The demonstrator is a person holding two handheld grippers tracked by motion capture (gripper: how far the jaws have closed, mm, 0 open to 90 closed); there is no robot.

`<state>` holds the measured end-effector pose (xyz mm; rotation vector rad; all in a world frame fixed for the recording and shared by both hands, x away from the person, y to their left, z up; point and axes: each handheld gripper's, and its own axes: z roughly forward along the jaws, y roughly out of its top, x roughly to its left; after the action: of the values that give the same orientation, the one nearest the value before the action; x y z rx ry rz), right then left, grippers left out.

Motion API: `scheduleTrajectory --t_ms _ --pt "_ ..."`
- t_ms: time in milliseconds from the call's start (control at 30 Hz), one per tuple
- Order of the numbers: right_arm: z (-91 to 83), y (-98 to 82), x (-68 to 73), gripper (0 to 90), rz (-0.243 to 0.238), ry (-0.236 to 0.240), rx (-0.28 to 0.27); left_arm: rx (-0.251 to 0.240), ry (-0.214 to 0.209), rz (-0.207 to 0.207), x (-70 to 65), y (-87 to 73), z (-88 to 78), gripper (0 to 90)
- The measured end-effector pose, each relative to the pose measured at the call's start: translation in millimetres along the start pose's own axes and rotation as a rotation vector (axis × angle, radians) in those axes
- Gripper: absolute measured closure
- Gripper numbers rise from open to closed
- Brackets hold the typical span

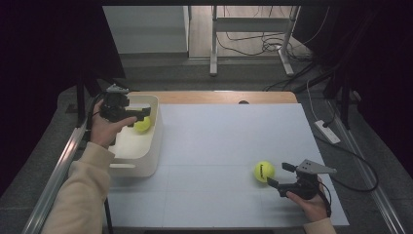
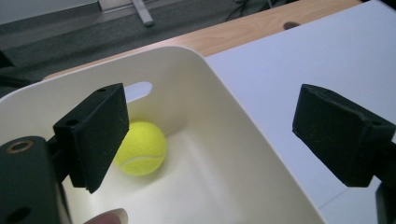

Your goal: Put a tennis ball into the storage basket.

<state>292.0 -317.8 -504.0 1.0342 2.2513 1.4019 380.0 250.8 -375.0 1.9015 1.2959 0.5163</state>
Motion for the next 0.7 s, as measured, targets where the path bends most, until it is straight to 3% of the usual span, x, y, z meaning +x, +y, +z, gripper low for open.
scheduleTrajectory --t_ms 233,700 --pt "0.3 0.5 2.1 9.9 -0.004 -0.001 -0.001 -0.045 -0.066 0.004 -10.7 -9.2 -9.0 12.0" --pt "-1.4 -0.8 2.1 9.9 -0.004 -0.003 -0.001 -0.08 -0.137 0.03 -30.5 -13.2 -8.1 12.2"
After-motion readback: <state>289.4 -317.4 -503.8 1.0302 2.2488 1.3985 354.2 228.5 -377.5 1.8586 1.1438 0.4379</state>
